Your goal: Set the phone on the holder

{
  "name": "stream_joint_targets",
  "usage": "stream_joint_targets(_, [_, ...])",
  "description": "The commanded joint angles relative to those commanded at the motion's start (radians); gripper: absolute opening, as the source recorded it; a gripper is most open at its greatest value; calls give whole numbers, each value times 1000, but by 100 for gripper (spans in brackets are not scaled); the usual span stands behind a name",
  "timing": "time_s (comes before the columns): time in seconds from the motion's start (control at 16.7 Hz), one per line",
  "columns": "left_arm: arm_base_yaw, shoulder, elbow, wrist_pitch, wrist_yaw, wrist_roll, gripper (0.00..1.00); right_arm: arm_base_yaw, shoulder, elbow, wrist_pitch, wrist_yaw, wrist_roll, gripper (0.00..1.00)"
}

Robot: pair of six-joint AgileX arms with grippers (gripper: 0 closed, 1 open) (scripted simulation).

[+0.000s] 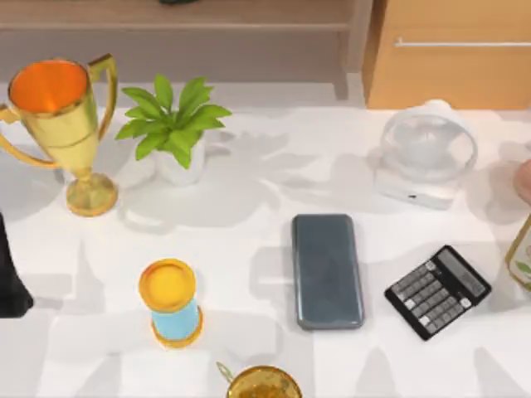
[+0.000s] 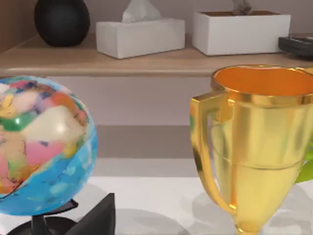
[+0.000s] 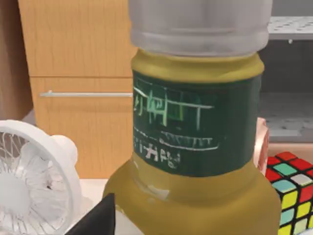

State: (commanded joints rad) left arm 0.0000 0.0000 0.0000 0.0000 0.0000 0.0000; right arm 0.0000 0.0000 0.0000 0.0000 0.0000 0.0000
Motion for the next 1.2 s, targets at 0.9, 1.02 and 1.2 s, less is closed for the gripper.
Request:
stream_joint_targets(0.9, [0, 0, 0, 0, 0, 0, 100, 261, 586, 706, -365, -6, 283, 100])
stream_joint_targets(1.02, [0, 0, 0, 0, 0, 0, 100, 327, 767, 855, -463, -9, 346, 100])
stream_joint_targets(1.2, [0, 0, 0, 0, 0, 0, 100, 421, 1073, 1065, -619, -7, 441, 100])
